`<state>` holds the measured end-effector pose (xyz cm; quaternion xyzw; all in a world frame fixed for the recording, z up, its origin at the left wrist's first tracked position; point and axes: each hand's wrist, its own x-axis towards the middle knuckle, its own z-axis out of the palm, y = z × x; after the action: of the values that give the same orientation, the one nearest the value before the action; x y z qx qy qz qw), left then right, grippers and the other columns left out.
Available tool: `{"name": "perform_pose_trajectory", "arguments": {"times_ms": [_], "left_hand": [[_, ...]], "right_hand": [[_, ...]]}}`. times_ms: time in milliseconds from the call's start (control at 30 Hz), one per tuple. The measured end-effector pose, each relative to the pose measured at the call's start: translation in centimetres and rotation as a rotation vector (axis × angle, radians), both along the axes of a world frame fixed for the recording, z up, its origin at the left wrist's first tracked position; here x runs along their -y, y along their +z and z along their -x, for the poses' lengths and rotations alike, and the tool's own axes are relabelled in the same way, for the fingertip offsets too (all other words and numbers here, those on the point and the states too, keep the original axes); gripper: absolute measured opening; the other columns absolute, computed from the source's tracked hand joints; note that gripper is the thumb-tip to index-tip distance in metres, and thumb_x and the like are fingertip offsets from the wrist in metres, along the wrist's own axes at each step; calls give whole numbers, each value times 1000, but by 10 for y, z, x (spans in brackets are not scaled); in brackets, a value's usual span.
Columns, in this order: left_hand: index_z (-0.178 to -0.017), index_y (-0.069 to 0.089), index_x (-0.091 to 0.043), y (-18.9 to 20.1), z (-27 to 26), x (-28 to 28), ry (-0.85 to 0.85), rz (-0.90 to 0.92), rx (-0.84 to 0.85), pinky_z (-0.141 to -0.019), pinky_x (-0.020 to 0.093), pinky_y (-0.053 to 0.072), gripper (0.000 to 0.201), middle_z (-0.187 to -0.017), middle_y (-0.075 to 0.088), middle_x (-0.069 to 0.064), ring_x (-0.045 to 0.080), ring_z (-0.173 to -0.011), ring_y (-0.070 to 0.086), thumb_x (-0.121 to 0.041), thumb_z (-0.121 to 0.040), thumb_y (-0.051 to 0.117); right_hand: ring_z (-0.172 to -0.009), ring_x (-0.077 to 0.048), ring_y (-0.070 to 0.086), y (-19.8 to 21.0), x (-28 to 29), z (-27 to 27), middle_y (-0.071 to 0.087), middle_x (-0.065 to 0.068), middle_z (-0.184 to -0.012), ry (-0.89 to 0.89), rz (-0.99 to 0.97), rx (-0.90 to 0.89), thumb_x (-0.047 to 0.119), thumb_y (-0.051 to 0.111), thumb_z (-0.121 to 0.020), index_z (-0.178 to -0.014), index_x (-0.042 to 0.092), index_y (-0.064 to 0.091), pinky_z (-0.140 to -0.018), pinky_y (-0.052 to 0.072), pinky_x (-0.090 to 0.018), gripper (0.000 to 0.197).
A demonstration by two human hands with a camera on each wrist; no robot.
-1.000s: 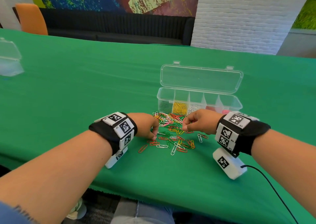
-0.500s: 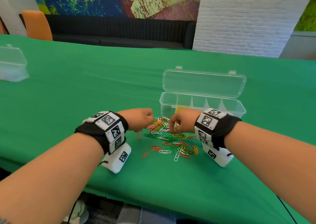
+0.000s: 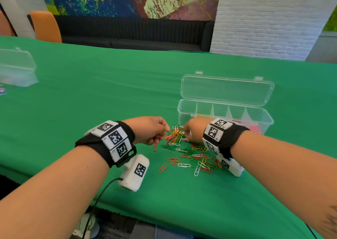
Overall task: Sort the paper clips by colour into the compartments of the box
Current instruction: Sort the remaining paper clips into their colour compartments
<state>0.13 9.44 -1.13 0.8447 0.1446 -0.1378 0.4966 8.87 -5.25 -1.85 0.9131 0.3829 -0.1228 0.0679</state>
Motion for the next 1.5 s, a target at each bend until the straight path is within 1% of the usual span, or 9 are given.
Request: {"name": "perform_pose_trajectory", "arguments": {"times_ms": [200, 333, 533, 767, 867, 1000, 1133, 1267, 1500], "left_hand": [[-84, 51, -16, -6, 2, 2, -9, 5, -56, -38, 14, 27, 28, -64, 45, 2, 9, -47, 39, 6, -88, 35], [-83, 52, -16, -10, 4, 4, -14, 14, -72, -39, 14, 27, 28, -63, 45, 2, 11, -49, 40, 6, -88, 34], [-82, 51, -17, -8, 3, 12, -19, 12, -83, -35, 13, 24, 25, -59, 38, 0, 10, -47, 33, 1, -89, 36], [-84, 52, -16, -8, 0, 20, -18, 16, -80, -36, 13, 27, 28, -60, 49, 0, 5, -38, 44, 6, -90, 36], [-85, 52, -14, -6, 0, 24, -4, 43, -72, -37, 15, 27, 27, -63, 52, 2, 6, -40, 48, 7, -90, 36], [-84, 53, -14, -5, 1, 28, -14, 62, -82, -36, 14, 27, 26, -66, 52, 3, 7, -45, 49, 6, -90, 37], [-84, 53, -14, -5, 0, 30, -36, 61, -83, -38, 14, 27, 25, -68, 52, 2, 8, -47, 48, 3, -90, 37], [-83, 53, -14, -6, -2, 33, -48, 43, -84, -37, 13, 28, 19, -68, 52, 2, 8, -47, 47, 0, -90, 42], [-69, 44, -19, -1, -12, 40, -173, -233, -43, -48, 21, 27, 27, -62, 39, -1, 13, -51, 33, -28, -93, 52]], "right_hand": [[-84, -15, 52, 2, 14, -4, 65, -4, -102, -31, -44, -31, 28, 53, -94, -105, 12, 65, -75, 38, -23, 23], [-74, -10, 50, 7, 28, -4, 59, 4, -82, -56, -119, -93, 28, 57, -91, -96, 13, 65, -61, 37, -18, 18], [-60, 0, 44, 19, 52, -2, 50, 13, -66, -110, -220, -143, 28, 61, -89, -86, 19, 61, -54, 32, -15, 9], [-57, -4, 42, 28, 71, -1, 47, 10, -64, -155, -280, -135, 24, 58, -90, -69, 26, 48, -54, 35, -18, 24], [-53, -11, 37, 28, 75, -1, 43, 6, -62, -284, -413, -265, 13, 43, -92, -69, 20, 43, -51, 35, -21, 25], [-46, -14, 25, 22, 78, -1, 32, -2, -55, -520, -592, -517, 10, 29, -89, -64, 14, 36, -45, 22, -20, 26], [-43, -13, 26, 20, 83, -4, 36, -2, -54, -562, -626, -593, 15, 33, -97, -64, 13, 37, -42, 23, -21, 34], [-39, -10, 34, 15, 91, -9, 49, -3, -57, -574, -700, -651, 4, 41, -97, -77, 12, 40, -34, 25, -15, 21], [-29, -6, 32, 13, 103, -19, 39, 4, -42, -728, -675, -825, 11, 35, -97, -77, 10, 53, -30, 24, -11, 28]]}}
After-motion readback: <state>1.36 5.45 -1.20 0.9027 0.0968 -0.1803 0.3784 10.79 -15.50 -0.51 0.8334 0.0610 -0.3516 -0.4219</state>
